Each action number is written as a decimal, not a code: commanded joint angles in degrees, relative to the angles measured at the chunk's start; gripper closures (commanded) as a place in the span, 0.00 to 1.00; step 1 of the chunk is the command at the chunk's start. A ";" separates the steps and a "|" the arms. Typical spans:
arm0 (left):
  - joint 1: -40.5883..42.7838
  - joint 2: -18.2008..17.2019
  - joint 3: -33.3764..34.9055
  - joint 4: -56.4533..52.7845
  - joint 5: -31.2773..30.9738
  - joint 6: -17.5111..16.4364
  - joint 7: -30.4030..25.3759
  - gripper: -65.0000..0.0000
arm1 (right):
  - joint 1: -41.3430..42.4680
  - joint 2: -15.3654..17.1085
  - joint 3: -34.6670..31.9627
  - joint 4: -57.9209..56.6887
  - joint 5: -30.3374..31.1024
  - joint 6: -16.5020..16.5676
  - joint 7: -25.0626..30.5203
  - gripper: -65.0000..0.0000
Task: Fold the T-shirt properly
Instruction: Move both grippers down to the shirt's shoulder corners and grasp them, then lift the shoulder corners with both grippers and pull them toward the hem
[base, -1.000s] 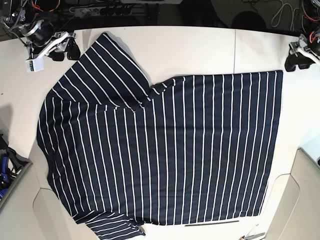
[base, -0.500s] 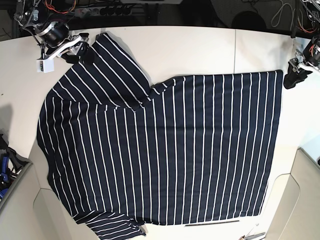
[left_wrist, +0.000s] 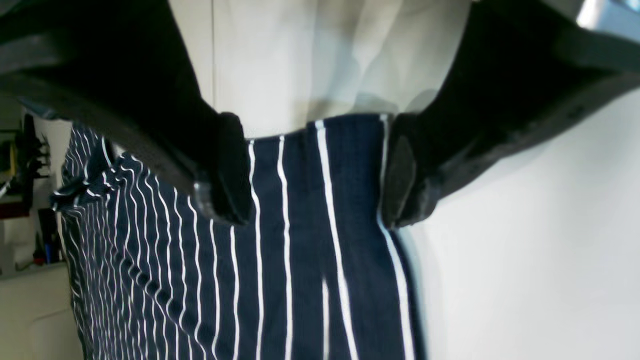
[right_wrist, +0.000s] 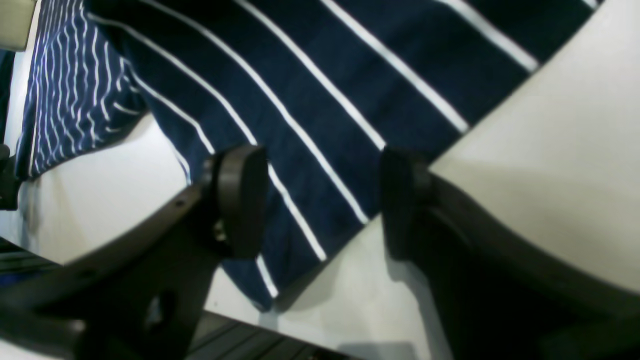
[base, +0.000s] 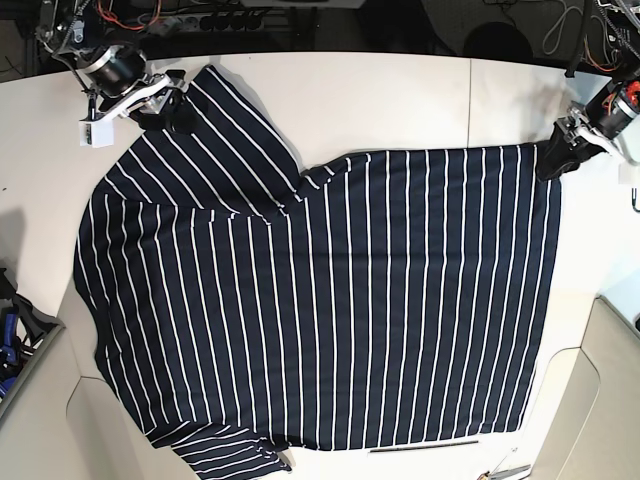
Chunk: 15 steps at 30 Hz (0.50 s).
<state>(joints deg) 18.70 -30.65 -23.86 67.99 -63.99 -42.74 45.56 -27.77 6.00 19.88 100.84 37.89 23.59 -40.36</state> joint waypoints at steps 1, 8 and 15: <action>1.33 0.48 1.70 -0.63 6.80 2.74 7.50 0.31 | -0.04 0.28 0.24 0.76 0.70 0.63 0.81 0.46; 1.31 0.44 2.19 -0.63 6.78 2.74 7.87 0.31 | -0.04 0.33 0.74 0.76 -1.90 0.52 0.07 0.46; 1.33 0.44 2.19 -0.63 6.82 2.74 8.37 0.31 | -0.02 0.33 4.57 0.94 0.57 0.35 -1.79 0.46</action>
<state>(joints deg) 18.55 -30.61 -22.83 68.12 -64.42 -43.16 45.78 -27.75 6.00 24.12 100.86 37.67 23.75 -42.92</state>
